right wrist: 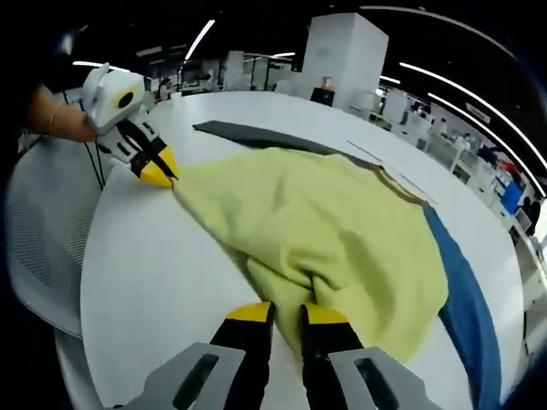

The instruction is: Fold the garment on the visible template until the final outline fits inside the template.

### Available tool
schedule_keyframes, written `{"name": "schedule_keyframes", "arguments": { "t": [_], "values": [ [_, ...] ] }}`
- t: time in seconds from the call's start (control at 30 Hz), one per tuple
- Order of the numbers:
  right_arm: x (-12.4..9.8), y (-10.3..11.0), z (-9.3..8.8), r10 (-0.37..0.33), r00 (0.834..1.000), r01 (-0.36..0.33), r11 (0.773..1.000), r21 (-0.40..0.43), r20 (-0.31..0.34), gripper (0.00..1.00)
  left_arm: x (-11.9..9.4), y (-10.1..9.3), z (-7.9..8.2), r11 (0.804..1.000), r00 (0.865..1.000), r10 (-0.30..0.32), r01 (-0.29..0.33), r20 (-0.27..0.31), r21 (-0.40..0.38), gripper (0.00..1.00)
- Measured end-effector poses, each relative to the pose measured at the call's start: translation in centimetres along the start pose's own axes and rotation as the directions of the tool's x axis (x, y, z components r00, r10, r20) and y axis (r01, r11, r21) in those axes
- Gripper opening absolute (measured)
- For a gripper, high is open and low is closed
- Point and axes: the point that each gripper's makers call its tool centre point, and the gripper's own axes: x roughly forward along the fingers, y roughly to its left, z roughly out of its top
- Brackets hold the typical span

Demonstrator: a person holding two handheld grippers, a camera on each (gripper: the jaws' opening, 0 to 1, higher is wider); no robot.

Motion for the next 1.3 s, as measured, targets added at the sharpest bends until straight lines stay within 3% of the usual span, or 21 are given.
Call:
{"name": "schedule_keyframes", "arguments": {
  "t": [0.17,0.43,0.57,0.73,0.9,1.03,1.13,1.3],
  "values": [
    [-0.1,-0.4,0.1,-0.014,1.0,0.014,1.0,-0.016,-0.001,0.01,-0.3,0.3,0.4,1.0,1.0,0.015,-0.015,0.008,0.003,0.0],
    [-2.3,-1.2,1.6,0.026,1.0,-0.026,0.999,-0.034,-0.006,0.0,-2.6,3.1,4.2,0.994,0.993,0.072,-0.063,0.094,-0.095,0.0],
    [-3.8,-2.3,2.9,0.034,0.999,-0.034,0.998,-0.052,0.003,0.0,-3.4,4.7,6.5,0.978,0.982,0.091,-0.057,0.166,-0.201,0.0],
    [-5.5,-3.5,4.0,0.05,0.999,-0.051,0.995,-0.087,-0.01,0.0,-3.8,6.6,8.1,0.951,0.973,0.117,-0.051,0.2,-0.306,0.0],
    [-6.4,-5.0,4.3,0.092,0.995,-0.095,0.994,-0.054,-0.041,0.0,-2.7,8.1,8.3,0.928,0.974,0.114,-0.034,0.194,-0.371,0.0],
    [-5.7,-6.6,3.9,0.099,0.992,-0.102,0.994,-0.029,-0.077,0.0,-1.0,8.7,7.5,0.911,0.985,0.108,-0.044,0.133,-0.409,0.0],
    [-4.6,-7.6,3.4,0.12,0.989,-0.116,0.992,0.042,-0.088,0.0,0.2,9.3,7.6,0.901,0.985,0.105,-0.037,0.136,-0.432,0.0],
    [-2.7,-9.4,2.4,0.12,0.987,-0.11,0.989,0.102,-0.104,0.0,1.8,10.1,7.2,0.908,0.989,0.102,-0.049,0.105,-0.416,0.0]
  ]
}}
